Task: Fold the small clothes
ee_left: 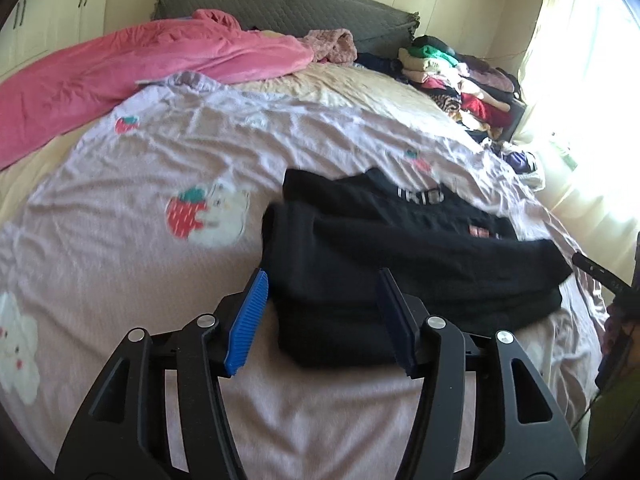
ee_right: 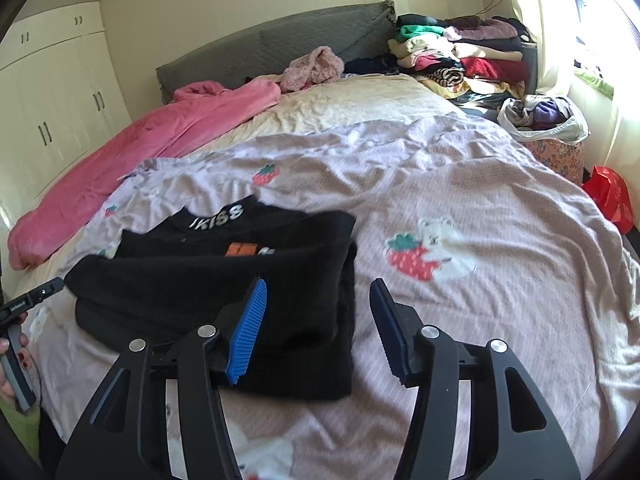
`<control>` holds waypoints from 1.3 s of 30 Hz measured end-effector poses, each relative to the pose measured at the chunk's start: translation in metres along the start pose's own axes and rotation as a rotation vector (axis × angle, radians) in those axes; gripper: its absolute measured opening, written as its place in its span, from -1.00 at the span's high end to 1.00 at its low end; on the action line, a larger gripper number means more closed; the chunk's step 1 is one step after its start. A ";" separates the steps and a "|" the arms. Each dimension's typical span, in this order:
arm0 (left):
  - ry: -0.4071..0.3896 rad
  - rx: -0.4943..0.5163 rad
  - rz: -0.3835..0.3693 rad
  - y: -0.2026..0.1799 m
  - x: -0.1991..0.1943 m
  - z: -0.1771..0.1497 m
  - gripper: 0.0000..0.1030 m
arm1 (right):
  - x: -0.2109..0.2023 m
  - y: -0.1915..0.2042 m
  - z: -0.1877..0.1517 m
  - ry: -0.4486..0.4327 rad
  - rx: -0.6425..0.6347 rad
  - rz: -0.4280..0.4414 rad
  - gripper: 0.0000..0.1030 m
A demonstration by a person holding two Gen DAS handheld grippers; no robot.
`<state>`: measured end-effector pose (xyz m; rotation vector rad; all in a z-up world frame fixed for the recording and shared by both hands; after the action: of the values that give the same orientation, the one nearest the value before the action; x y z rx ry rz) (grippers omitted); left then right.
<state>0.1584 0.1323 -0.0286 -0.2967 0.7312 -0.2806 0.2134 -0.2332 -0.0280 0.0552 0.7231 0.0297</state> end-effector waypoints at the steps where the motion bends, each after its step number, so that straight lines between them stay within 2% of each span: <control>1: 0.016 0.004 -0.003 -0.002 -0.001 -0.006 0.05 | -0.002 0.002 -0.003 0.003 -0.003 0.005 -0.04; 6: 0.060 0.047 -0.003 -0.012 0.002 -0.024 -0.01 | -0.007 0.010 -0.021 0.032 0.008 0.047 -0.13; 10: 0.089 -0.004 -0.040 -0.007 0.016 -0.020 -0.07 | -0.002 0.017 -0.027 0.058 -0.002 0.060 -0.14; 13: 0.135 -0.051 -0.034 -0.003 0.030 -0.017 -0.09 | 0.001 0.021 -0.027 0.069 -0.004 0.066 -0.16; 16: 0.130 -0.110 -0.046 0.001 0.038 -0.012 -0.09 | 0.004 0.024 -0.026 0.074 0.003 0.075 -0.25; 21: 0.136 -0.162 -0.033 0.010 0.050 -0.006 -0.09 | 0.016 0.021 -0.022 0.097 0.022 0.046 -0.25; 25: 0.103 -0.180 -0.008 0.018 0.049 -0.001 0.21 | 0.025 0.017 -0.018 0.111 0.040 0.050 -0.24; 27: 0.087 -0.190 -0.005 0.021 0.048 0.003 0.35 | 0.029 0.017 -0.016 0.118 0.039 0.062 -0.06; 28: 0.082 -0.195 -0.005 0.023 0.047 0.005 0.44 | 0.031 0.017 -0.015 0.121 0.036 0.067 0.14; 30: 0.079 -0.196 -0.006 0.024 0.048 0.009 0.60 | 0.035 0.018 -0.012 0.123 0.032 0.079 0.34; 32: 0.079 -0.200 -0.007 0.027 0.049 0.012 0.79 | 0.038 0.018 -0.007 0.118 0.032 0.079 0.70; 33: 0.078 -0.203 -0.011 0.028 0.050 0.015 0.94 | 0.040 0.017 -0.004 0.117 0.037 0.088 0.81; 34: 0.077 -0.206 -0.020 0.029 0.051 0.017 0.94 | 0.041 0.016 -0.001 0.114 0.047 0.093 0.86; 39: 0.058 -0.198 -0.049 0.026 0.049 0.032 0.95 | 0.040 0.010 0.023 0.070 0.088 0.131 0.87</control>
<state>0.2193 0.1444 -0.0455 -0.4961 0.8113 -0.2643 0.2585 -0.2219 -0.0372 0.1860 0.7902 0.1254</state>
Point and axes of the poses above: each gripper's, at about its wrist camera, not at the fingertips, and x roughly the way its jaws point, y to its left, z to its top, the point moved 3 cm from there along x, roughly the way its jaws point, and after that the axes turned 13 degrees about -z, right-handed, at the moved point
